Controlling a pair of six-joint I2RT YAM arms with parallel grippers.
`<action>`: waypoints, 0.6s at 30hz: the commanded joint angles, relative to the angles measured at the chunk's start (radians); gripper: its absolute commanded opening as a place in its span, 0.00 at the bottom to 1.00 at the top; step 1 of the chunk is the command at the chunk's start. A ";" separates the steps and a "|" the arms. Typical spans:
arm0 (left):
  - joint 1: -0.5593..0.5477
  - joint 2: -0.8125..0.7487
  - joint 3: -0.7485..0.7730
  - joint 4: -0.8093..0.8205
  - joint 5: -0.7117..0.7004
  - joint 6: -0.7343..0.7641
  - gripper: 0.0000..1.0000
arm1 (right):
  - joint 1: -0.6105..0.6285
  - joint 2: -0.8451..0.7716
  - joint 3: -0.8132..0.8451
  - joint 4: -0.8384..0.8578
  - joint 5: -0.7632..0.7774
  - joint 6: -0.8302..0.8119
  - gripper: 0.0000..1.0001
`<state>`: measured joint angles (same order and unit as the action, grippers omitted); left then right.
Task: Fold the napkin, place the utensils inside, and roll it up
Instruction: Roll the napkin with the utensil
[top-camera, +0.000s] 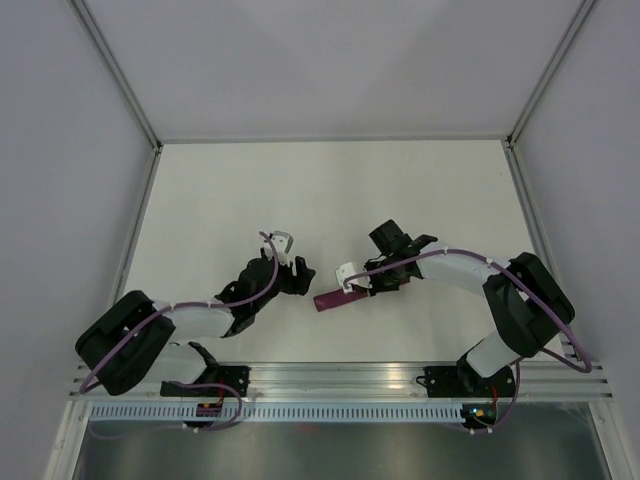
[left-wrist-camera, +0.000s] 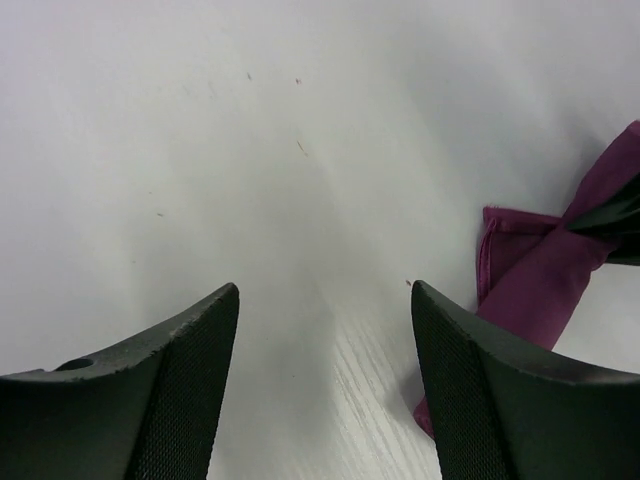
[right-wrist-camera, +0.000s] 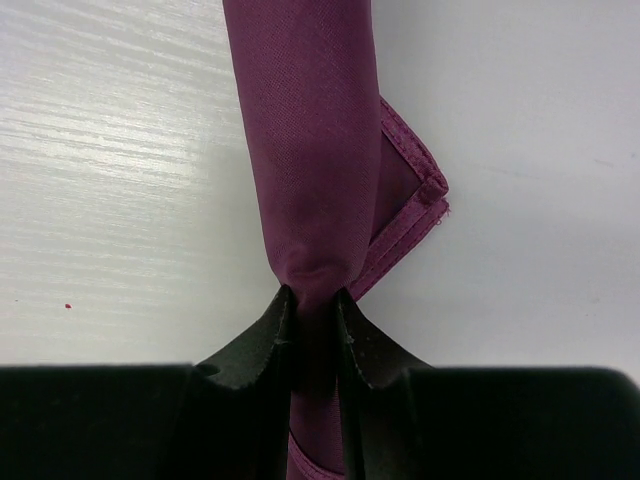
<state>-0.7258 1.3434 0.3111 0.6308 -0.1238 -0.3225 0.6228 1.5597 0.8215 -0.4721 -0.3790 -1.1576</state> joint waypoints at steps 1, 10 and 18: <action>-0.033 -0.082 -0.078 0.243 -0.126 0.074 0.75 | -0.018 0.103 0.040 -0.189 -0.006 -0.027 0.16; -0.233 -0.188 -0.084 0.234 -0.198 0.319 0.87 | -0.075 0.342 0.286 -0.406 -0.069 -0.083 0.15; -0.411 -0.049 -0.006 0.228 -0.255 0.515 0.87 | -0.095 0.456 0.430 -0.494 -0.090 -0.091 0.16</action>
<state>-1.0817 1.2510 0.2527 0.8238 -0.3374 0.0441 0.5339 1.9152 1.2556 -0.9279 -0.5266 -1.2018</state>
